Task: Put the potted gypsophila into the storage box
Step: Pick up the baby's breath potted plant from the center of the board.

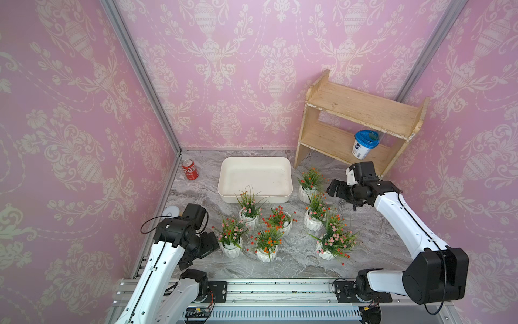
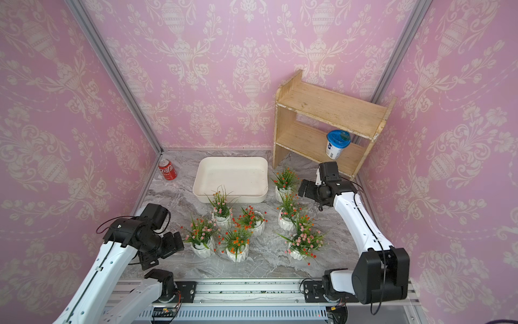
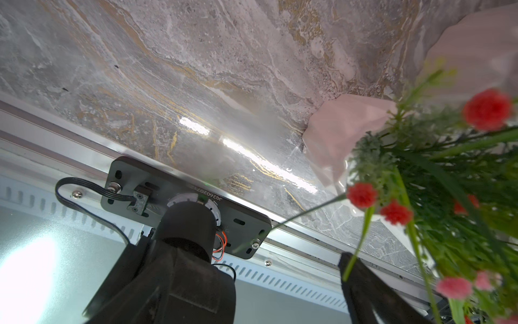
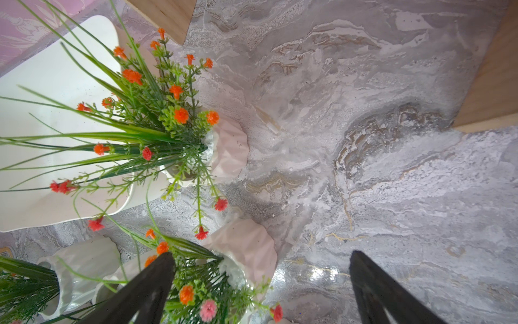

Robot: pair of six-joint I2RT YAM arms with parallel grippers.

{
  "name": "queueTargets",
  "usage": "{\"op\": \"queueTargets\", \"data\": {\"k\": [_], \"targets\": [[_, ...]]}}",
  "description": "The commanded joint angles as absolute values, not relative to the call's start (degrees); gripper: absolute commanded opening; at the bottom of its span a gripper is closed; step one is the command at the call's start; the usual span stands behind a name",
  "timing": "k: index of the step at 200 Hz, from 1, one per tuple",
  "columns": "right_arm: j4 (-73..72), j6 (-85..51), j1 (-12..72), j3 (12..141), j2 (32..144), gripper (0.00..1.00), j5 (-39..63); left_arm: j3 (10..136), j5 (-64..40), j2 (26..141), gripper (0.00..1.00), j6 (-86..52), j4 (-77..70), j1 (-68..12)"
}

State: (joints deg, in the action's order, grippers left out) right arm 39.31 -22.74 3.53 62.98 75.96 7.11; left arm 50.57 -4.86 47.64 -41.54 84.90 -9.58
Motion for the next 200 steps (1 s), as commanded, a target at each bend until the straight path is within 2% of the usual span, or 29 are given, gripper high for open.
{"op": "queueTargets", "data": {"k": [1,46,109,200], "targets": [[39.3,-23.2,4.0,62.0,75.0,1.0,7.3,48.8,-6.6,46.7,0.94,-43.5,84.1,-10.0],[38.6,-23.9,4.1,61.3,75.1,1.0,7.6,44.3,-10.3,46.7,0.93,-47.6,76.8,-10.8],[39.1,-23.3,4.0,61.6,75.1,1.0,7.2,42.4,-8.6,49.5,0.91,-51.7,69.9,-14.2],[39.3,-22.7,4.1,61.5,75.6,1.0,7.1,38.7,-6.7,53.3,0.82,-52.7,65.1,-16.2]]}}
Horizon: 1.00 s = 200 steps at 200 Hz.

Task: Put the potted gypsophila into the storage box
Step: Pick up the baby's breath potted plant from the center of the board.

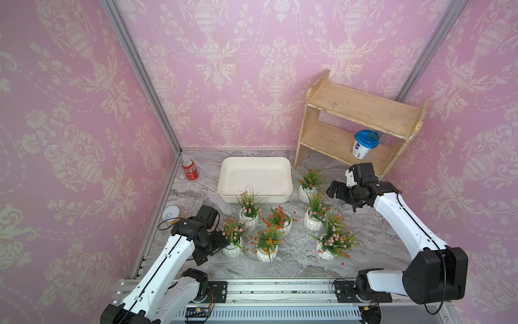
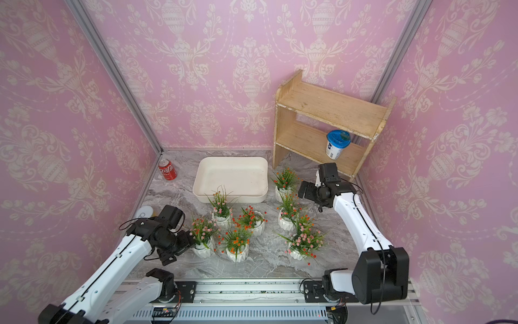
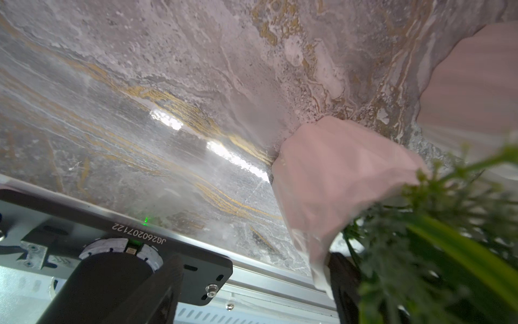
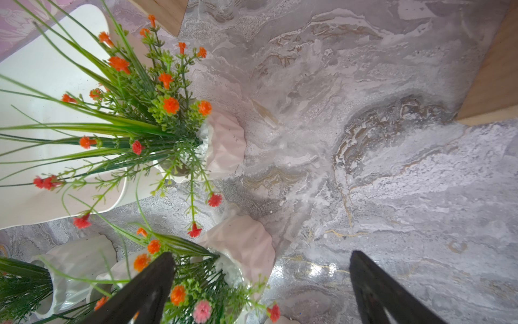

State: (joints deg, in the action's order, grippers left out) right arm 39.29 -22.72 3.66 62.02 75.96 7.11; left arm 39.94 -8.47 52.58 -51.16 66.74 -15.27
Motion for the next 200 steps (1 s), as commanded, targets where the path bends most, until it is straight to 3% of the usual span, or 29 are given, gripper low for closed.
{"op": "queueTargets", "data": {"k": [1,200], "targets": [[39.3,-22.7,4.1,61.5,75.6,1.0,7.2,38.7,-6.7,53.4,0.82,-52.7,65.0,-16.2],[39.2,-21.4,4.0,61.1,75.4,1.0,6.4,39.0,1.1,58.6,0.36,-51.2,63.2,-18.5]]}}
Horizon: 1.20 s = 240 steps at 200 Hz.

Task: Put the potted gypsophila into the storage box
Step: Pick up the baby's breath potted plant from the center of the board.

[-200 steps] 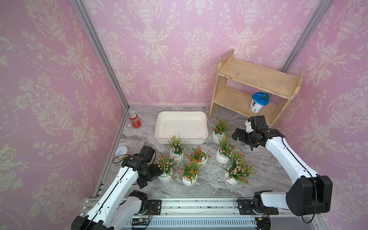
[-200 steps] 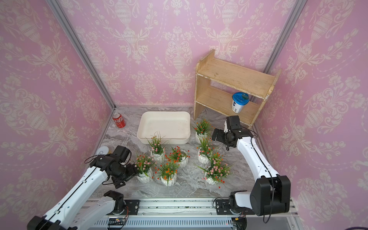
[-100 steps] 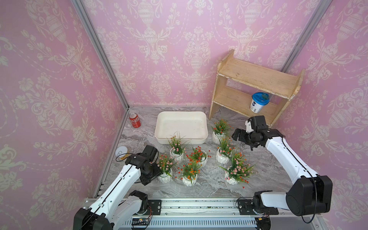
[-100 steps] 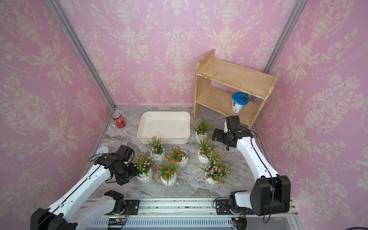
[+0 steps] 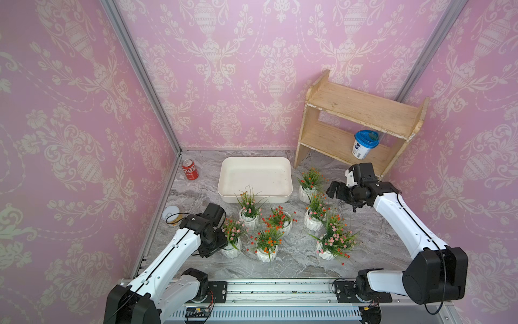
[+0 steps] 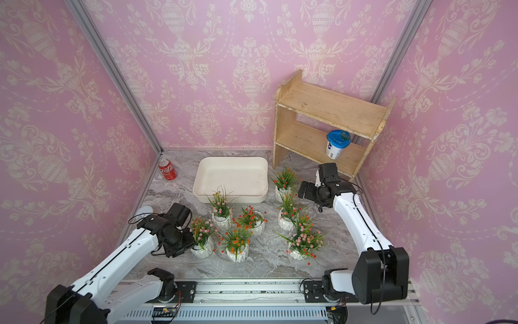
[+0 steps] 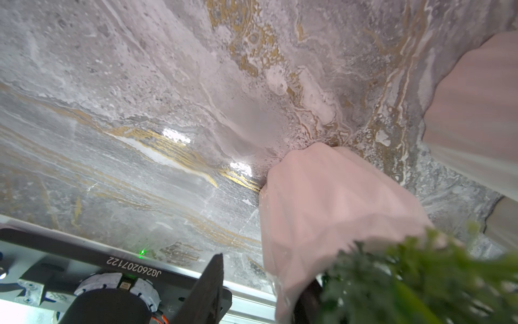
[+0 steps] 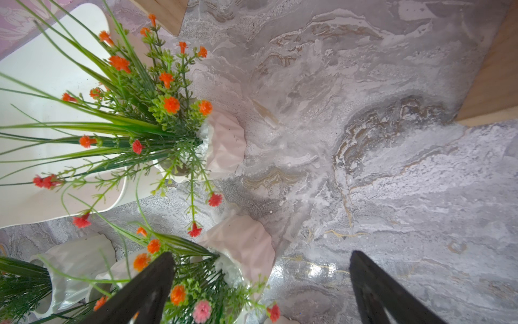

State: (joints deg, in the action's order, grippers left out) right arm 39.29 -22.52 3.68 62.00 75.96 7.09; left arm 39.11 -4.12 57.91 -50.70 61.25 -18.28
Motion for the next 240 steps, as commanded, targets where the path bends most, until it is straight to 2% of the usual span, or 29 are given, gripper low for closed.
{"op": "queueTargets", "data": {"k": [1,82,158,240], "targets": [[39.2,-21.4,4.0,61.1,75.4,1.0,6.4,39.0,1.1,58.6,0.36,-51.2,63.2,-18.5],[39.2,-21.4,4.0,61.2,75.3,1.0,6.5,40.0,1.9,59.0,0.22,-51.0,62.9,-18.8],[39.5,-21.4,4.0,61.4,75.1,1.0,6.5,41.0,2.5,58.4,0.0,-50.7,63.2,-18.9],[40.4,-21.4,4.0,62.2,74.5,1.0,7.1,53.1,9.6,57.9,0.0,-46.1,73.3,-18.9]]}}
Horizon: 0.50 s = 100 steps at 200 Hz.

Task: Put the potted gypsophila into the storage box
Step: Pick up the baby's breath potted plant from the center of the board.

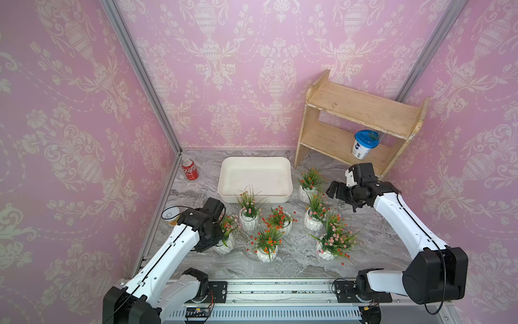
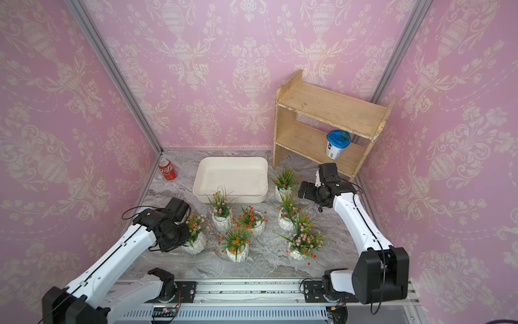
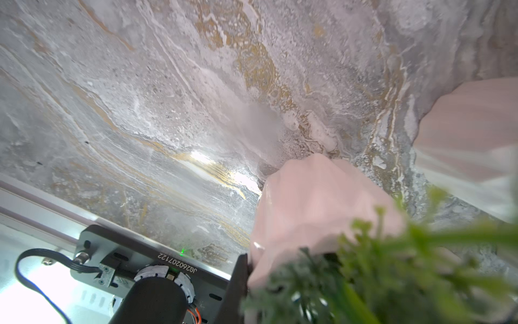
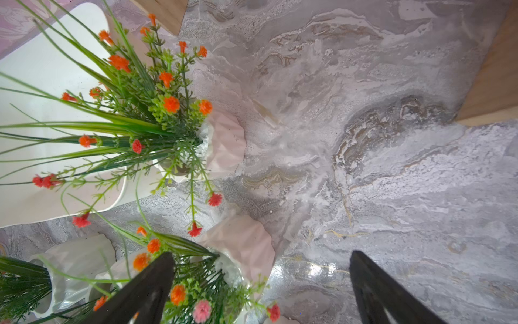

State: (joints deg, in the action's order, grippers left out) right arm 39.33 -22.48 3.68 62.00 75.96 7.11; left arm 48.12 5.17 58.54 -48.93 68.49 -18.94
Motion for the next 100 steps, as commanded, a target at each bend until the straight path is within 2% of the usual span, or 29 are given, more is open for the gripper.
{"op": "queueTargets", "data": {"k": [1,55,100], "targets": [[40.5,-21.4,4.0,62.2,74.5,1.0,7.1,53.2,9.7,57.9,0.0,-46.0,73.4,-18.9],[41.1,-21.3,4.0,62.5,73.8,1.0,7.4,65.1,16.4,60.7,0.0,-40.7,79.8,-18.9],[41.8,-20.9,4.0,63.4,73.8,1.0,7.7,80.4,19.3,69.6,0.0,-35.3,78.7,-18.9]]}}
